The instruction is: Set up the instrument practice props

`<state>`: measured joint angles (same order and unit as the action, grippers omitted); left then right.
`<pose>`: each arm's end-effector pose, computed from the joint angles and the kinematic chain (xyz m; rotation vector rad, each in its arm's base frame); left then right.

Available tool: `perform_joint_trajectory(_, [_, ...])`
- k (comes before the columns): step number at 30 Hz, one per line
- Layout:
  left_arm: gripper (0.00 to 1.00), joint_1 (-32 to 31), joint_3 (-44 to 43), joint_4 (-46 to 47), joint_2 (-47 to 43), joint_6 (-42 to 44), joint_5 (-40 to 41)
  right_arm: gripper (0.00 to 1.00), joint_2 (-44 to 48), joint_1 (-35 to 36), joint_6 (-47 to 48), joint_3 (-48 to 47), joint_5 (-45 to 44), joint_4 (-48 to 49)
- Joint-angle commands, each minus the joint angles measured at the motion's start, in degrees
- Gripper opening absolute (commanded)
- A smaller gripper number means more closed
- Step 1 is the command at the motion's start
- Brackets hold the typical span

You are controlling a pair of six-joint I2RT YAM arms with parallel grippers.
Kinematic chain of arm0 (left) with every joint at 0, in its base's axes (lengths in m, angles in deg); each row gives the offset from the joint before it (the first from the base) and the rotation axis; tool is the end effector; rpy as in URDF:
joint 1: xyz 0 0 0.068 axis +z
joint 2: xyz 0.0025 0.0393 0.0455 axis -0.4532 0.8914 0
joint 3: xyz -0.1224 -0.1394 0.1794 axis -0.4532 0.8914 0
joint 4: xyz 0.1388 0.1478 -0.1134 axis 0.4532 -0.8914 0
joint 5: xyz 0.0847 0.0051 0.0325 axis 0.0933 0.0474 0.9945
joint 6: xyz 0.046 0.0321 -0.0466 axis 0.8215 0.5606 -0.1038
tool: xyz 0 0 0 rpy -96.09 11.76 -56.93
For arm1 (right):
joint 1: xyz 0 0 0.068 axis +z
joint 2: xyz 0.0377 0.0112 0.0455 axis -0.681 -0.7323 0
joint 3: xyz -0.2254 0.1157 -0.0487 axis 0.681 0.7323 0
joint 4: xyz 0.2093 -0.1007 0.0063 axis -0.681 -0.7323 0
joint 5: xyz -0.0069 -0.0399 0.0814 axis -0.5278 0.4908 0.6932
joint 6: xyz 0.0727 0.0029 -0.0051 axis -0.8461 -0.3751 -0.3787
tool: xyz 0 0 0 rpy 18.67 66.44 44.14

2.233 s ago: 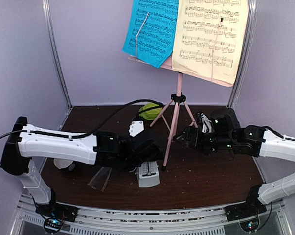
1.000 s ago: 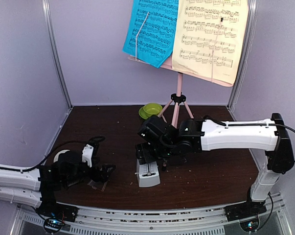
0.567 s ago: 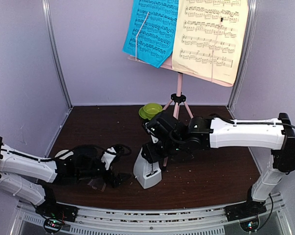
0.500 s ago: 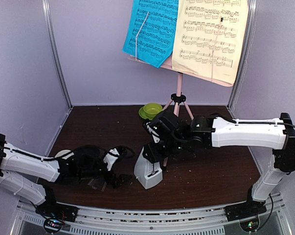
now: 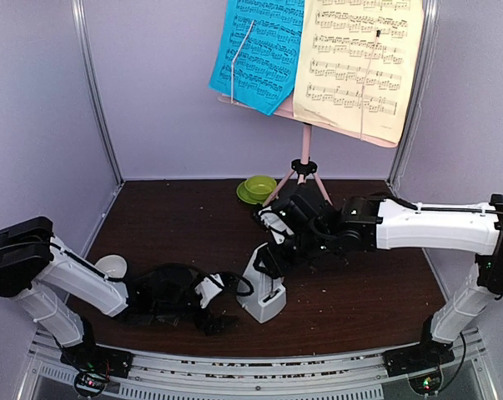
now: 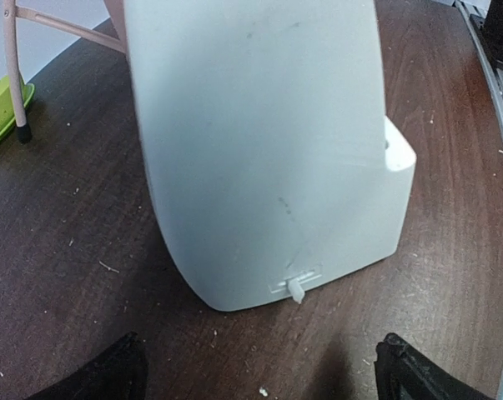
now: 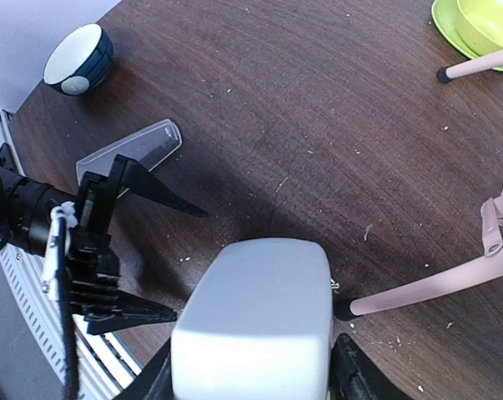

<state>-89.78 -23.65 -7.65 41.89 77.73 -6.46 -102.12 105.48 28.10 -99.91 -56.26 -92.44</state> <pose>0.1249 -0.2410 0.1235 1.1167 1.8907 -0.6328 0.1523 0.2980 0.2590 -0.9112 2.3744 0.6773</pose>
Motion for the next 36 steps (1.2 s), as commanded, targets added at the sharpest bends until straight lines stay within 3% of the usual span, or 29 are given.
perform_joint_trajectory(1, [0.96, -0.3, -2.4, 7.8, 3.1, -0.5, 2.2, 0.30, 3.4, -0.5, 0.4, 0.0, 1.5, 4.2])
perform_joint_trajectory(11, [0.89, -0.3, -6.0, 9.1, 9.2, -0.8, 4.5, 0.29, 3.9, -0.6, -0.4, 0.7, 2.5, 5.4])
perform_joint_trajectory(19, [0.53, 0.1, -4.9, 9.3, 9.1, 0.1, 4.5, 0.29, 3.2, -0.5, -0.5, 0.2, 3.0, 5.7])
perform_joint_trajectory(25, [0.37, 1.7, -3.6, 10.8, 7.2, -1.9, 5.1, 0.28, 2.4, -0.4, -3.0, -0.5, 2.1, 6.6])
perform_joint_trajectory(27, [0.47, 1.8, -2.8, 10.7, 5.8, -2.1, 5.8, 0.28, 2.2, -0.4, -4.6, -0.9, 0.2, 6.3])
perform_joint_trajectory(29, [0.68, 1.9, -1.7, 10.5, 3.7, -2.5, 7.5, 0.29, 1.8, -0.3, -6.8, -1.5, -2.6, 5.8])
perform_joint_trajectory(30, [0.73, 1.9, -1.4, 9.9, 2.3, -3.1, 8.5, 0.30, 1.5, -0.1, -7.9, -1.9, -3.9, 5.7])
perform_joint_trajectory(36, [0.82, 2.0, -1.1, 1.1, -6.8, -9.7, 18.6, 0.34, -2.6, 1.3, -15.0, -7.0, -12.9, 0.8])
